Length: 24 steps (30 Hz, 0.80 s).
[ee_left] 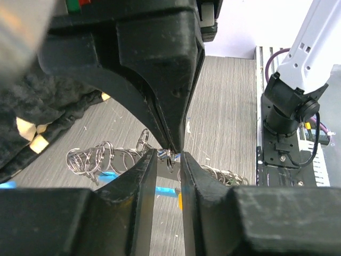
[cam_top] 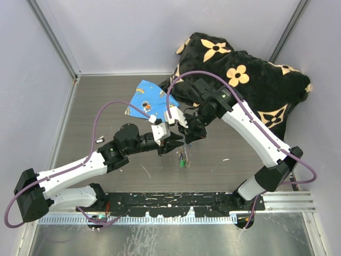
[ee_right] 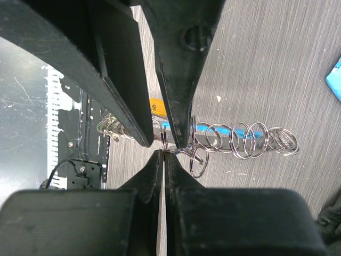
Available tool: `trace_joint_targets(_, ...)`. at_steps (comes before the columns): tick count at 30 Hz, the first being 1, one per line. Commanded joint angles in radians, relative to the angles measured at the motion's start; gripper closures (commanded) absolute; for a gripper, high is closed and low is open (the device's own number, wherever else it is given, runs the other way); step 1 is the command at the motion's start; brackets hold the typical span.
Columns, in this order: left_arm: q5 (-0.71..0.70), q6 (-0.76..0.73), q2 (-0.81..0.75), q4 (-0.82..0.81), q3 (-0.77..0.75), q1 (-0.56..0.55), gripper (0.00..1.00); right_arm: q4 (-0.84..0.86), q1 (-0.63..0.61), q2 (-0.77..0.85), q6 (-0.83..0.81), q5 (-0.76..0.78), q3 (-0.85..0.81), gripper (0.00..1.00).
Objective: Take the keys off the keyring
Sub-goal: Remove the key from the keyring.
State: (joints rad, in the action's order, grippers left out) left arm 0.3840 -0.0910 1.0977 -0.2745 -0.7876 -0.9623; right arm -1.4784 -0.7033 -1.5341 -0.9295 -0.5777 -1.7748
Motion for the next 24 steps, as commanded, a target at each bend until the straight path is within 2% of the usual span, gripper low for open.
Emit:
trace_joint_targets(1, -0.016, 0.000, -0.048, -0.093, 0.053, -0.003, 0.73, 0.067, -0.006, 0.051, 0.026, -0.072, -0.018, 0.99)
trace_joint_targets(7, -0.006, 0.000, -0.055, -0.052, 0.047, -0.003, 0.76, 0.082, -0.006, 0.066, 0.027, -0.087, -0.010, 0.99)
trace_joint_targets(16, -0.034, 0.026, -0.073, -0.109, 0.056, -0.003, 0.73, 0.084, -0.006, 0.071, 0.024, -0.097, 0.002, 0.99)
trace_joint_targets(19, -0.065, 0.043, -0.080, -0.130, 0.062, -0.003, 0.69, 0.086, -0.006, 0.071, 0.024, -0.100, 0.002, 0.99)
trace_joint_targets(24, -0.063, 0.058, -0.071, -0.126, 0.052, -0.003, 0.72, 0.090, -0.005, 0.072, 0.023, -0.102, 0.003, 0.99)
